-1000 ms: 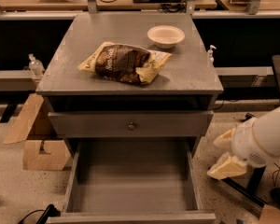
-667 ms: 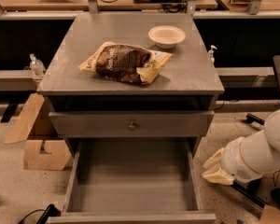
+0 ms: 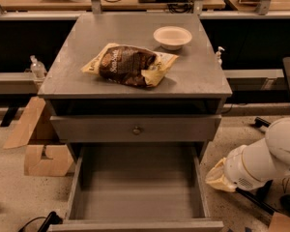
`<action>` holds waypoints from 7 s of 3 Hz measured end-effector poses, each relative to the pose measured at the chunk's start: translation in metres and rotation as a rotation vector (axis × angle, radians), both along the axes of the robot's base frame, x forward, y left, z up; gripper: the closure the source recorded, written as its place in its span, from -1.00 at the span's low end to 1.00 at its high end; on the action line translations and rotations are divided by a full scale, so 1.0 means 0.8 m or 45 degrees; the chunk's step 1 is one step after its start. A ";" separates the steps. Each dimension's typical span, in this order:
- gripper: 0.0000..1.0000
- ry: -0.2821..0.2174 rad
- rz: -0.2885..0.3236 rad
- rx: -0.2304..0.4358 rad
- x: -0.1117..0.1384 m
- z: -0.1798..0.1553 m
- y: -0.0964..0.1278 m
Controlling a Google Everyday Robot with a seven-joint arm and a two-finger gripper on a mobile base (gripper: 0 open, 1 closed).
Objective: Close middle drawer
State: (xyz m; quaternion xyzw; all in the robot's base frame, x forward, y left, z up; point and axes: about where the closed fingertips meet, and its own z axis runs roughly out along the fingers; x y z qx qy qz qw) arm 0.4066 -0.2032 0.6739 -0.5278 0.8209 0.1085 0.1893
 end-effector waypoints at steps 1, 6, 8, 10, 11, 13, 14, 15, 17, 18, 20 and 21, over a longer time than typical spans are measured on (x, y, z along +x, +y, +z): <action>1.00 0.067 -0.048 0.059 -0.015 -0.066 0.009; 1.00 0.159 -0.142 0.296 -0.145 -0.361 0.027; 1.00 0.121 0.000 0.294 -0.101 -0.411 0.078; 1.00 0.063 0.057 0.260 -0.070 -0.403 0.095; 1.00 0.004 0.110 0.217 -0.021 -0.389 0.116; 1.00 -0.078 0.172 0.192 0.047 -0.371 0.153; 1.00 -0.078 0.172 0.192 0.047 -0.371 0.153; 1.00 -0.117 0.182 0.184 0.092 -0.386 0.154; 1.00 -0.168 0.177 0.154 0.142 -0.380 0.147; 1.00 -0.168 0.177 0.154 0.138 -0.380 0.148; 1.00 -0.207 0.171 0.097 0.196 -0.368 0.135; 1.00 -0.245 0.149 0.050 0.257 -0.359 0.117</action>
Offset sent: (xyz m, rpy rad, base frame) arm -0.0813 0.0022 -0.2595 0.1983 0.1284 -0.1887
